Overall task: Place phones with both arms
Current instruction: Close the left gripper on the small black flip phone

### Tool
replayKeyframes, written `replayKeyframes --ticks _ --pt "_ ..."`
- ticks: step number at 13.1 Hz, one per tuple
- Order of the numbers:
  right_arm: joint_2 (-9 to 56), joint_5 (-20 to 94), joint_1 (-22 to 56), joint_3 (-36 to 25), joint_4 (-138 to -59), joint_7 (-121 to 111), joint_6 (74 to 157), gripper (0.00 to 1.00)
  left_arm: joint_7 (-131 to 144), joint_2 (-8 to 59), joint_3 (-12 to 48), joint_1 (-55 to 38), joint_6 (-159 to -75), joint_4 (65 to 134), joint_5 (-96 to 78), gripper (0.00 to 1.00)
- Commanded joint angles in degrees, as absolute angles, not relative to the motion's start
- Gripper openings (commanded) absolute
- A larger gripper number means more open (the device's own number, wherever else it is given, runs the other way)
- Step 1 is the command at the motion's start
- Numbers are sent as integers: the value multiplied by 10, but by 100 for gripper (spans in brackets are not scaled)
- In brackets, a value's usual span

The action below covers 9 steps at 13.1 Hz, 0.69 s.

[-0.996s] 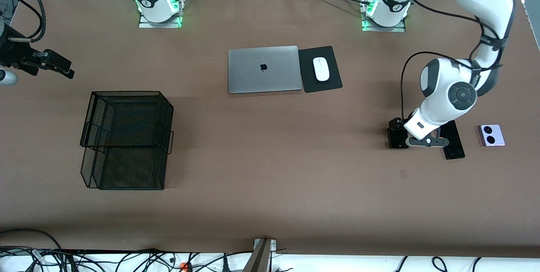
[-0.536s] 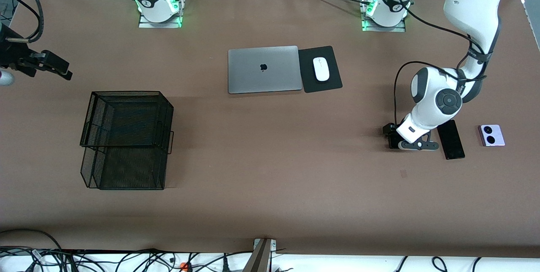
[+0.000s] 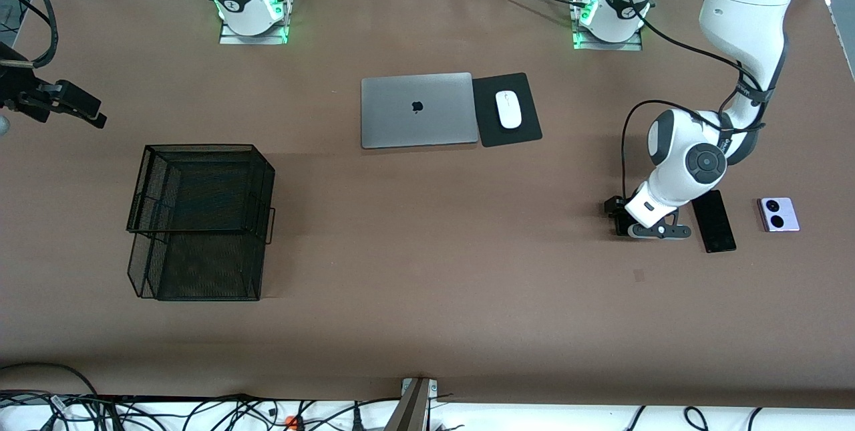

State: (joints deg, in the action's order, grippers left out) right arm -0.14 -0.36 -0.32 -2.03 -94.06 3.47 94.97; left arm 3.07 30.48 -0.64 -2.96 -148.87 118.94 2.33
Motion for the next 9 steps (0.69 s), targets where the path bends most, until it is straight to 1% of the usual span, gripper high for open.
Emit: replayKeyframes --ticks 1,2,3,5,7,9 --pt "5 6 -7 -17 -928 39 945 100 22 308 -6 -26 -1495 1185 22 75" --pt "5 6 -7 -17 -928 39 945 100 22 308 -6 -26 -1495 1185 22 54" --pt "6 6 -7 -17 -928 39 945 100 22 308 -6 -26 -1494 1185 22 38" --pt "5 6 -7 -17 -928 38 942 100 22 306 -6 -27 -1489 1180 22 28" --pt "5 6 -7 -17 -928 38 940 100 16 299 -7 -26 -1467 1167 22 27" --pt "5 6 -7 -17 -928 39 940 100 12 286 -6 -26 -1386 1125 22 27"
